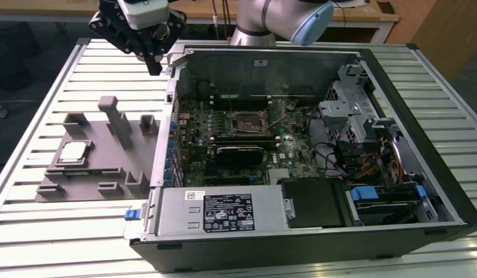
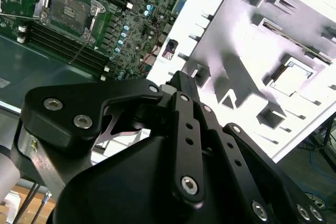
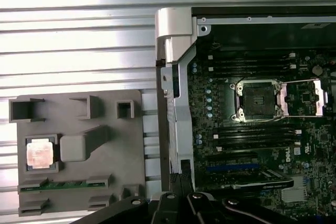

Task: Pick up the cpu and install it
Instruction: 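Reach for the cpu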

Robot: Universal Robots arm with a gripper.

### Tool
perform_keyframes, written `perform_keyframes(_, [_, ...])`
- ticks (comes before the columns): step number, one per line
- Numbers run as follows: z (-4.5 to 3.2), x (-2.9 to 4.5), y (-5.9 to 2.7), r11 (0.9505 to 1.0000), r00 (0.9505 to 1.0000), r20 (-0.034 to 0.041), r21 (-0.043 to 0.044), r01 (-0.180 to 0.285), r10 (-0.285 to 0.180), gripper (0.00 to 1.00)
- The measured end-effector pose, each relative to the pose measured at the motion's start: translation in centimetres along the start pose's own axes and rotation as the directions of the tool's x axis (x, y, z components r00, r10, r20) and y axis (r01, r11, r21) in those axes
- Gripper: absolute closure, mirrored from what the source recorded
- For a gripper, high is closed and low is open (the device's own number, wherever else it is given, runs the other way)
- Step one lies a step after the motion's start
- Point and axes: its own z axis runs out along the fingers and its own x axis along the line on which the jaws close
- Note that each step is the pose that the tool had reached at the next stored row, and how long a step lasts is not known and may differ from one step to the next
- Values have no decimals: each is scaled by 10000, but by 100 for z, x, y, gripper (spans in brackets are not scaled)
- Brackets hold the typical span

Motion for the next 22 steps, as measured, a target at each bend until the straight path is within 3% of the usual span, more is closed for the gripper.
perform_keyframes(22, [17,455,-35,10000,10000,45,-3,1,-1,89])
